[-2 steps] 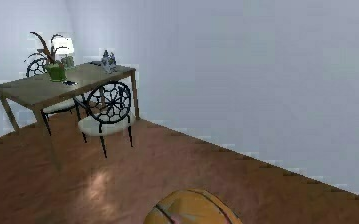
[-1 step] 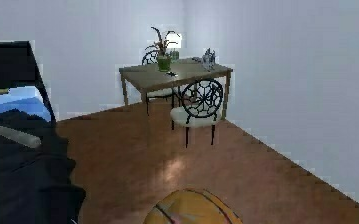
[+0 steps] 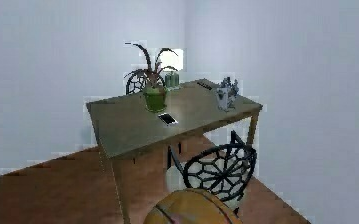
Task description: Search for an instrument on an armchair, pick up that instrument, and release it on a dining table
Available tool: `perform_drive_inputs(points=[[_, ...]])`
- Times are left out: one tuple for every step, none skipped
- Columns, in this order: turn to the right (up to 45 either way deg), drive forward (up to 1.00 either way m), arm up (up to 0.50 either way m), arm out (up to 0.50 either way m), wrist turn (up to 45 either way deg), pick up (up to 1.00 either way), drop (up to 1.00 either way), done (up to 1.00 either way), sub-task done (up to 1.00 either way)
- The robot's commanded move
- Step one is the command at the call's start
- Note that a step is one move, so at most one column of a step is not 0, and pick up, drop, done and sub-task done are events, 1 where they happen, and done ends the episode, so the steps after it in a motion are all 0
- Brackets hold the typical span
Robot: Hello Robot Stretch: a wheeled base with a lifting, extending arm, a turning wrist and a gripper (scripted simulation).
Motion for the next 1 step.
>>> perform_drive_inputs(points=[[0.0,0.30,0.00,0.00,0.0,0.00,0.00,0.00,0.00]])
